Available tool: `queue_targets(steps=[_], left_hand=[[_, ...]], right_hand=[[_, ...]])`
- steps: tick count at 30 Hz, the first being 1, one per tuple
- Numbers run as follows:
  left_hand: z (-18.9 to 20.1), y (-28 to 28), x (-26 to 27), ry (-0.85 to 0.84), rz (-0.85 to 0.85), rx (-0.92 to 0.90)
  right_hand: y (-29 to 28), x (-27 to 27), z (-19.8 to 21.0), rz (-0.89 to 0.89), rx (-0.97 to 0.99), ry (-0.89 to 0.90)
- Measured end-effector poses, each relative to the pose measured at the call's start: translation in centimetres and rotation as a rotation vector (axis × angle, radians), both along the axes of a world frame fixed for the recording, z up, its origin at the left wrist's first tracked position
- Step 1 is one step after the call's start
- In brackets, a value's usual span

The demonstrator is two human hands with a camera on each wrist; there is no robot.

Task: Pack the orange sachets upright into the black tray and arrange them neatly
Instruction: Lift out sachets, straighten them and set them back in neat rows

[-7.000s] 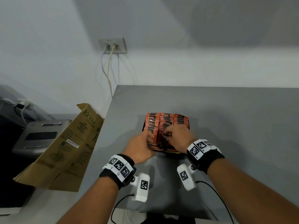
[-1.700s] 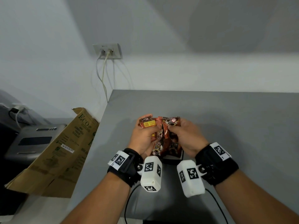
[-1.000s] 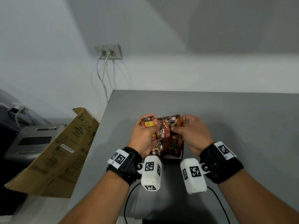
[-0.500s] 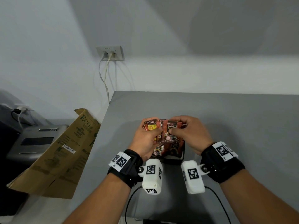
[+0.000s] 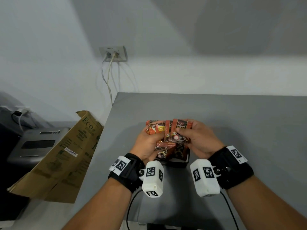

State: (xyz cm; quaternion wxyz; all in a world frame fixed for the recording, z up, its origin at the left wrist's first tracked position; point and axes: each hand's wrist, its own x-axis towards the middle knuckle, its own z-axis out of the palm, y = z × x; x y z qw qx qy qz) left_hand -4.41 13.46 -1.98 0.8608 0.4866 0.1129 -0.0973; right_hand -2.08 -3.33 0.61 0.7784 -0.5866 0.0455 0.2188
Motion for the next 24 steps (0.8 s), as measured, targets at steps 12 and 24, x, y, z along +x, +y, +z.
queue_targets(steps=[12,24], left_hand=[[-0.6,1.6,0.9,0.247,0.054,0.035],[0.2,0.6,0.5,0.02,0.078,0.197]], right_hand=[[-0.6,-0.6,0.5,0.146,-0.644,-0.568],[0.9,0.0,-0.7,-0.11,-0.021,0.049]])
